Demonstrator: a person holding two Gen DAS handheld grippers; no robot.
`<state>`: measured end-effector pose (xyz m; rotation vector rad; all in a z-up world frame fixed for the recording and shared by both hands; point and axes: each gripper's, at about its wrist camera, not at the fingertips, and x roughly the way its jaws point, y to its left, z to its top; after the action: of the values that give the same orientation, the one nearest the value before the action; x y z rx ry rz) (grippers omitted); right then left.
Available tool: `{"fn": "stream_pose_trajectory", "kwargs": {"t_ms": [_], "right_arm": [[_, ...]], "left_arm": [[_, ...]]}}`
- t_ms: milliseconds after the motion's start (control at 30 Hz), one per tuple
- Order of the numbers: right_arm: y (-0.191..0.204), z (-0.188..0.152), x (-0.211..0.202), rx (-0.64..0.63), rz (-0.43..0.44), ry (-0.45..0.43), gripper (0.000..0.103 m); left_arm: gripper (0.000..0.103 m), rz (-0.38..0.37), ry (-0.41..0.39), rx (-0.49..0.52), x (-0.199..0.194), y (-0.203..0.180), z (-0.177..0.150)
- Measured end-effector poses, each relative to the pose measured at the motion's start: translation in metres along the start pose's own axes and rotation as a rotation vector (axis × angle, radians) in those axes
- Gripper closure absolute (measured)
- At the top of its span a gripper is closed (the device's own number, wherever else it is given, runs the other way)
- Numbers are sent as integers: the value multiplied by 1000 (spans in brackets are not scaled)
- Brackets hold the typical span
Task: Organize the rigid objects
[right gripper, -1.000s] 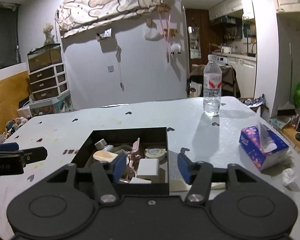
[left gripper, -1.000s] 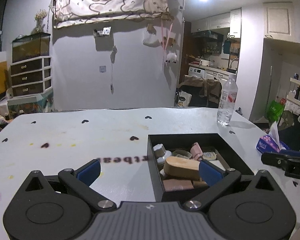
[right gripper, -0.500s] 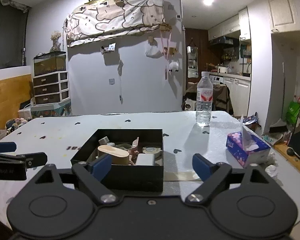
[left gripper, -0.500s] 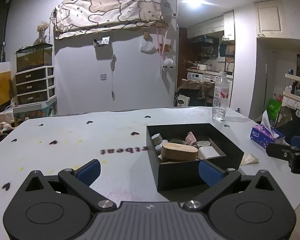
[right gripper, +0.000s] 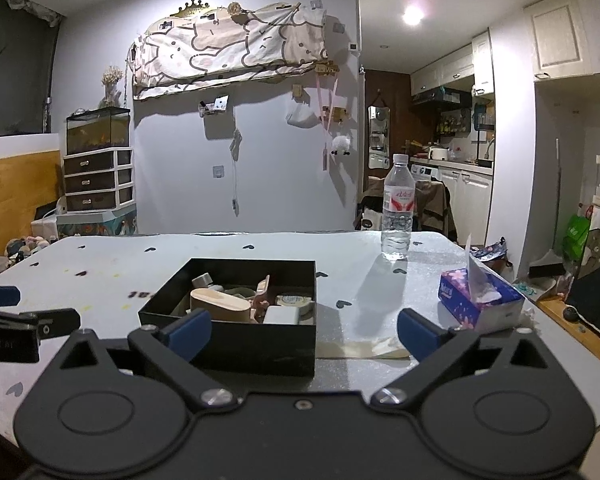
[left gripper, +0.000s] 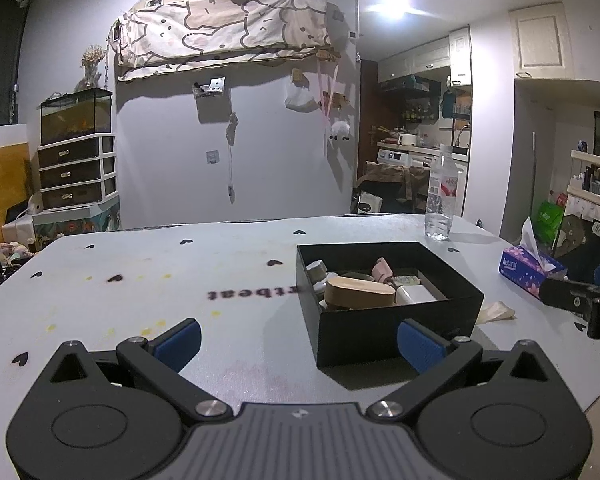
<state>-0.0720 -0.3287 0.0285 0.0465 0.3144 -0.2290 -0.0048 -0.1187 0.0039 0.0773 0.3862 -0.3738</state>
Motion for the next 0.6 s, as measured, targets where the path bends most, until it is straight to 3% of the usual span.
{"fn": "stream_pose_trajectory", "kwargs": {"t_ms": [600], "right_arm": [[4,-1,-1,-9,3,-1,2]], "left_arm": [[0,11,-11,-15,-5,7,-1]]}}
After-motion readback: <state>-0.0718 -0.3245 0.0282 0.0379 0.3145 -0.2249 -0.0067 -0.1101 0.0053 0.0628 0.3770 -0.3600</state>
